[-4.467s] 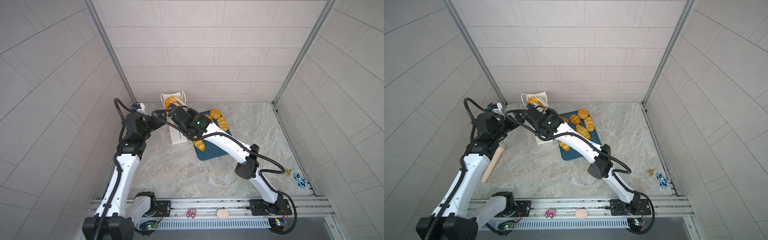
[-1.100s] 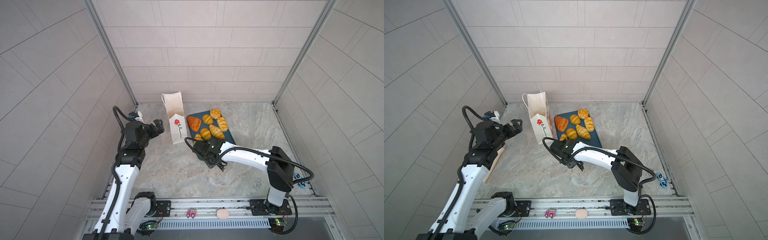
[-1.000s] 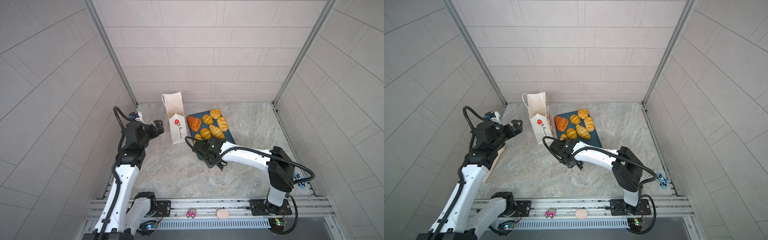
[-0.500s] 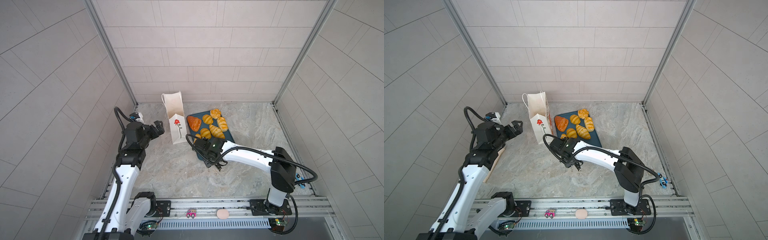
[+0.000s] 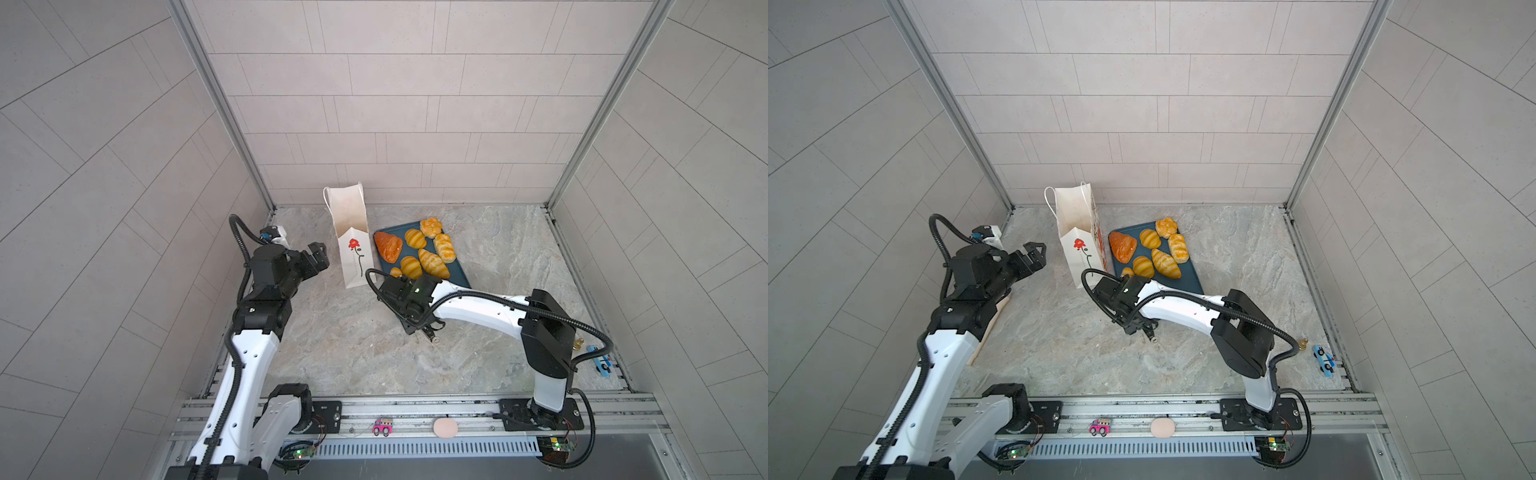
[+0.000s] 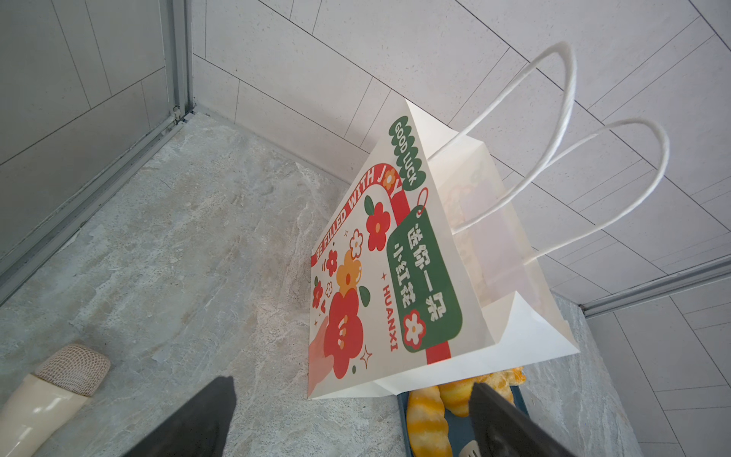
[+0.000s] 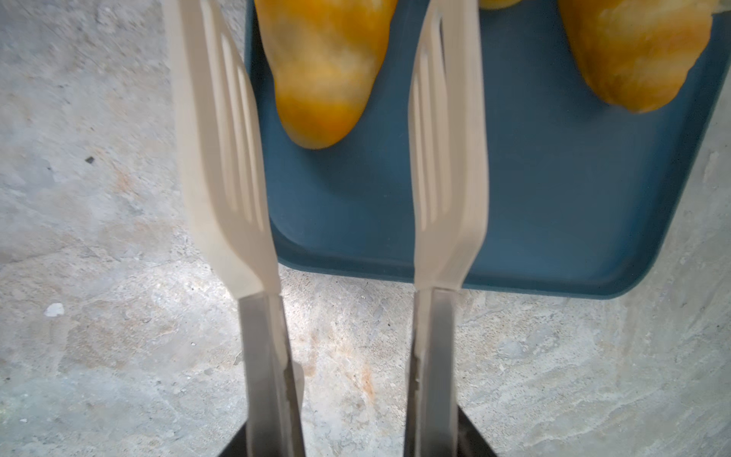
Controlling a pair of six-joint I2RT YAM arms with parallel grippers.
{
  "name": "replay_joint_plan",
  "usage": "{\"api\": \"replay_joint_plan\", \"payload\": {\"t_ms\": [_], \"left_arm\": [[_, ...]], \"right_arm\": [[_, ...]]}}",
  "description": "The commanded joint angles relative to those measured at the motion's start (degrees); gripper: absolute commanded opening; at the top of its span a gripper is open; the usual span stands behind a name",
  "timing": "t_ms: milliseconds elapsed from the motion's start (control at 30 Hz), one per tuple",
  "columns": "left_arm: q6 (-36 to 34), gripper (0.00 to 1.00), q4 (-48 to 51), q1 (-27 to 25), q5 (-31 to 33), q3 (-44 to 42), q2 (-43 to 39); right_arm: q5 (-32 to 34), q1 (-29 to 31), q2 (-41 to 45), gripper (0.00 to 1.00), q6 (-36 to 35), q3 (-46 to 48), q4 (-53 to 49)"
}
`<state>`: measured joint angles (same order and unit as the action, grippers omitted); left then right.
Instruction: Place the fake bread into the paper bag
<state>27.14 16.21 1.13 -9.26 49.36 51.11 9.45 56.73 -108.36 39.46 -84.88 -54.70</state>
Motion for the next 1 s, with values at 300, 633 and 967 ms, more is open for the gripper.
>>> {"api": "replay_joint_plan", "payload": {"t_ms": [300, 633, 967], "left_arm": [[-0.5, 1.0, -0.3, 0.3, 0.7, -0.5, -1.1], [-0.2, 1.0, -0.6, 0.4, 0.3, -0.5, -0.7], [-0.2, 1.0, -0.1, 0.4, 0.7, -0.7, -0.8]], "right_arm": [[2.0, -2.0, 1.4, 0.46, -4.5, 1.3, -5.1], [2.2, -2.1, 1.9, 0.53, -8.0, 1.2, -3.3], [2.8, -3.4, -0.1, 0.55, -13.0, -0.8, -2.3]]}}
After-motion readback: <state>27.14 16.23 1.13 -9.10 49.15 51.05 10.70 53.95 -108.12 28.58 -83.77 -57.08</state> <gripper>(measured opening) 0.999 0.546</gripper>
